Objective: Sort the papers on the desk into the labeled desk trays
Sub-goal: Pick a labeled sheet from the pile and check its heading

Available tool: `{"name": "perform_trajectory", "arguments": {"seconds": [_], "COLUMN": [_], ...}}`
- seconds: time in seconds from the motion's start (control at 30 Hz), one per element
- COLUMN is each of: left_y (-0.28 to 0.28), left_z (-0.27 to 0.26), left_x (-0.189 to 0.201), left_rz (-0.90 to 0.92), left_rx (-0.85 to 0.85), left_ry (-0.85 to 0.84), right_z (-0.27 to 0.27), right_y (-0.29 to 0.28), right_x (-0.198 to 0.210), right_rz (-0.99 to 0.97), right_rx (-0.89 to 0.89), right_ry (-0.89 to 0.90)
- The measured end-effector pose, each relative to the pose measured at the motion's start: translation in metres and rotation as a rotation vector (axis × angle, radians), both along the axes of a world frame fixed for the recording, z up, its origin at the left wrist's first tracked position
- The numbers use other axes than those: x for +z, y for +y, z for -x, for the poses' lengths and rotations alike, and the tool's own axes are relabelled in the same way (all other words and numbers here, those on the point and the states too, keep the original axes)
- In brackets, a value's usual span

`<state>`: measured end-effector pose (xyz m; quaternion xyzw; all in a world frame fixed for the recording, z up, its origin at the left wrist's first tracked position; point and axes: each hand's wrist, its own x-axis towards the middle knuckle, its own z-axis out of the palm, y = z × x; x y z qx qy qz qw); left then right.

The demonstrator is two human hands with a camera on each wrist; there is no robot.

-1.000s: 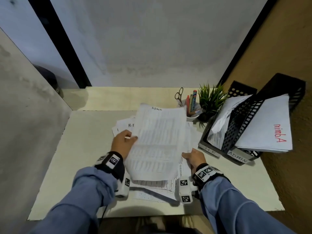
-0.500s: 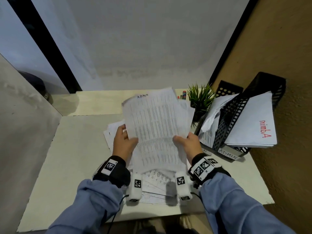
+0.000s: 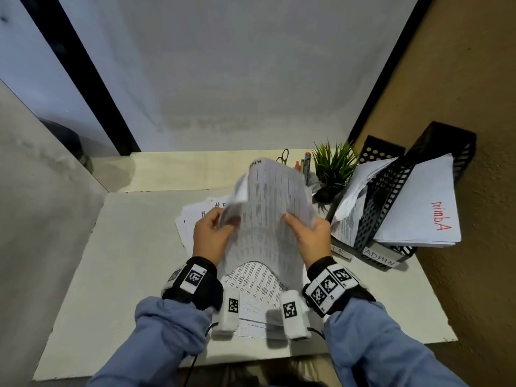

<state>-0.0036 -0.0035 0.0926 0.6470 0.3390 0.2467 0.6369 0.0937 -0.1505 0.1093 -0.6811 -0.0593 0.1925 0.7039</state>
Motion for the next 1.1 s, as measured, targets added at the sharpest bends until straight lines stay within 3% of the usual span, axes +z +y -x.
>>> {"name": "perform_trajectory", "arguments": {"seconds": [0.17, 0.23, 0.33, 0.47, 0.57, 0.63, 0.7, 0.8, 0.87, 0.97, 1.03, 1.1], "left_y": [0.003, 0.002, -0.01, -0.02, -0.029, -0.04, -0.051, -0.071, -0.092, -0.124, -0.145, -0.163], "left_z": [-0.001, 0.003, 0.007, 0.004, -0.005, -0.016, -0.029, -0.052, -0.067, -0.09, -0.109, -0.127], "left_x": [0.015, 0.002, -0.022, -0.018, 0.019, 0.049, 0.073, 0.095, 0.107, 0.12, 0.12, 0.116], "left_rz": [0.031, 0.092, 0.182, 0.168, 0.041, -0.017, -0.089, -0.179, -0.259, -0.414, -0.497, -0.554], "left_rx": [0.06, 0.032, 0.014, -0.062, -0.178, -0.197, -0.206, -0.254, -0.288, -0.302, -0.317, -0.349], "left_ry": [-0.195, -0.14, 0.088, 0.16, 0.121, 0.04, -0.009, -0.08, -0.138, -0.205, -0.208, -0.213], "right_z": [-0.005, 0.0, 0.014, 0.018, 0.0, -0.023, -0.052, -0.086, -0.104, -0.123, -0.131, -0.138], "right_y": [-0.001, -0.006, -0.012, -0.025, -0.044, -0.063, -0.091, -0.134, -0.158, -0.182, -0.191, -0.196], "right_x": [0.023, 0.018, -0.008, -0.005, 0.022, 0.037, 0.04, 0.04, 0.038, 0.011, -0.005, -0.011], "right_rz": [-0.185, -0.113, 0.096, 0.106, 0.007, -0.01, 0.103, 0.311, 0.528, 0.767, 0.7, 0.582], "right_rx": [-0.011, 0.013, 0.055, 0.041, -0.027, -0.076, -0.208, -0.558, -0.735, -0.649, -0.543, -0.514], "right_ry": [-0.106, -0.089, 0.071, 0.175, 0.069, -0.093, -0.275, -0.478, -0.38, 0.067, 0.183, 0.158]}}
